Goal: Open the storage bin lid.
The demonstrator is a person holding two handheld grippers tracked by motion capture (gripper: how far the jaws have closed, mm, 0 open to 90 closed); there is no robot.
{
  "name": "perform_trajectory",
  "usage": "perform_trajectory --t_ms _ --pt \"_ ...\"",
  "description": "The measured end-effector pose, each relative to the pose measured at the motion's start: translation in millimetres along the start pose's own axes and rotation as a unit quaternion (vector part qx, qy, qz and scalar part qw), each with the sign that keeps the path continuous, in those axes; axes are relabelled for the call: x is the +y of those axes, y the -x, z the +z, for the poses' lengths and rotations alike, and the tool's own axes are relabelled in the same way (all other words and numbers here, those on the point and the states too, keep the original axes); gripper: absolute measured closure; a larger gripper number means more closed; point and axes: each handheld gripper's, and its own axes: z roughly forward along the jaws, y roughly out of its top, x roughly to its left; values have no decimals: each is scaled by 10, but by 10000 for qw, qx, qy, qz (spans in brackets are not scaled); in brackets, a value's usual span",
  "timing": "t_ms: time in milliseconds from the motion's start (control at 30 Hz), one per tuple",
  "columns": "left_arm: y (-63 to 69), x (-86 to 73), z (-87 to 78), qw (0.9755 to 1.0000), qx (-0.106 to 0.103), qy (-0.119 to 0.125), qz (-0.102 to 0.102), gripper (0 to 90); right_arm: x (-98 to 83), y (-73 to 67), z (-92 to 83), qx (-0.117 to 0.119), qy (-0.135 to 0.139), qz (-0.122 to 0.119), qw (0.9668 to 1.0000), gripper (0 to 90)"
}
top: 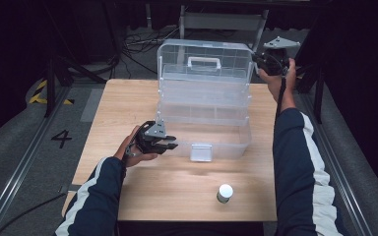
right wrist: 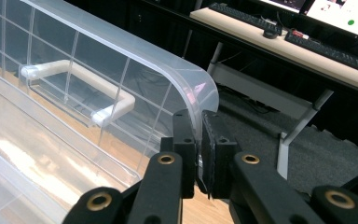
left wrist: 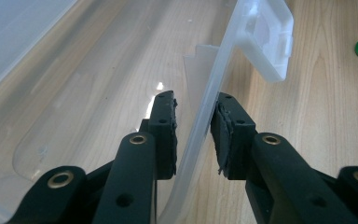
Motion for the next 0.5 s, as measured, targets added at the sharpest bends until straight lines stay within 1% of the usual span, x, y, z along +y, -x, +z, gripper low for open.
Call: perform_trajectory --t_ms 233,300,367,500 --pt "-3 -17 -23 10000 -36 -7 -3 713 5 0 2 12 -79 12 10000 854" --pt "1 -22 -31 10000 -42 -11 -11 712 14 1 7 13 -143 0 9999 853" --pt "4 -27 -36 10000 -48 -9 -24 711 21 4 11 17 -179 46 9998 853" --pt "16 -34 -56 10000 -69 -40 -12 711 41 -4 36 17 -281 25 9996 852"
